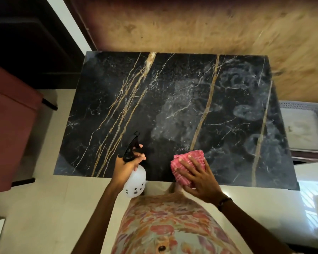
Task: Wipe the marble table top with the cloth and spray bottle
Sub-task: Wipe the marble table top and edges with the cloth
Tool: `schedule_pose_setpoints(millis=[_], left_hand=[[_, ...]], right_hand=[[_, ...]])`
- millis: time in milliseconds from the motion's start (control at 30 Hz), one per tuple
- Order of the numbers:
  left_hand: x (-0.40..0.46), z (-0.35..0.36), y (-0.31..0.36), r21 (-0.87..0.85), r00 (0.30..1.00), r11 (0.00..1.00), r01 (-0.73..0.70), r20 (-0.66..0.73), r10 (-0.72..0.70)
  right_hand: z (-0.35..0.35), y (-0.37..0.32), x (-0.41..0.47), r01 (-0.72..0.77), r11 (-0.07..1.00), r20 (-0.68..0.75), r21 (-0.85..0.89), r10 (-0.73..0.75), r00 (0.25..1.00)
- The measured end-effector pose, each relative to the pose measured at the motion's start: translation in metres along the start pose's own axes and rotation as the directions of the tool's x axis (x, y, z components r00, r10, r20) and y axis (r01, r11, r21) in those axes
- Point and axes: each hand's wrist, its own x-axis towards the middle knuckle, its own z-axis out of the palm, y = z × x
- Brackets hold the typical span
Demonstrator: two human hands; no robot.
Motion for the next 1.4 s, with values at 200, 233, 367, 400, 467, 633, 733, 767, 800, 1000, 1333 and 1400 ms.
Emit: schedule_pose_setpoints(millis=[200,233,367,400,467,633,733,767,800,1000,1333,1400], left_hand=[[0.002,0.021,0.002,-0.008,0.999,1.0,0.015,-0.033,-0.015],[0.002,0.024,0.002,0.001,0.999,1.0,0.022,-0.046,-0.021],[0.003,0.031,0.01,0.063,1.0,0.998,0.004,-0.026,-0.002],[0.005,0.031,0.012,0.068,1.0,0.998,-0.002,-0.014,0.003],[0.009,0.03,0.014,0.069,1.0,0.998,0.003,0.0,-0.003],[0.03,0.027,0.018,0.014,0.999,0.999,0.034,0.023,-0.035],[0.044,0.023,0.021,-0.002,0.999,1.0,0.025,0.03,-0.025],[0.047,0.023,0.022,0.005,0.999,1.0,0.021,0.025,-0.021],[0.052,0.023,0.024,0.016,1.0,1.0,0.016,0.02,-0.016],[0.073,0.023,0.03,0.048,0.999,0.998,0.029,0.022,-0.03],[0.108,0.027,0.051,0.059,0.998,0.998,0.005,0.068,-0.009],[0.115,0.029,0.056,0.068,0.998,0.998,-0.007,0.069,0.002]], right_hand=[[-0.02,0.02,0.079,-0.197,0.978,0.034,0.075,0.195,0.98],[-0.02,0.012,0.095,-0.199,0.975,0.033,0.096,0.197,0.98],[-0.014,-0.029,0.113,-0.009,0.995,0.043,0.1,0.005,0.999],[-0.014,-0.031,0.105,0.066,0.994,0.044,0.091,-0.07,0.997],[-0.011,-0.015,0.083,0.163,0.984,0.013,0.064,-0.164,0.986],[-0.019,0.054,0.065,-0.081,0.996,-0.024,0.038,0.082,0.996],[-0.031,0.055,0.113,-0.257,0.964,0.013,0.073,0.257,0.966],[-0.033,0.049,0.133,-0.293,0.952,0.011,0.085,0.293,0.956],[-0.035,0.042,0.154,-0.307,0.947,0.004,0.097,0.309,0.951],[-0.02,-0.008,0.186,-0.007,0.998,0.01,0.067,0.006,1.0],[-0.042,0.081,0.179,-0.293,0.953,-0.042,0.072,0.297,0.954],[-0.046,0.074,0.218,-0.34,0.938,-0.015,0.072,0.342,0.94]])
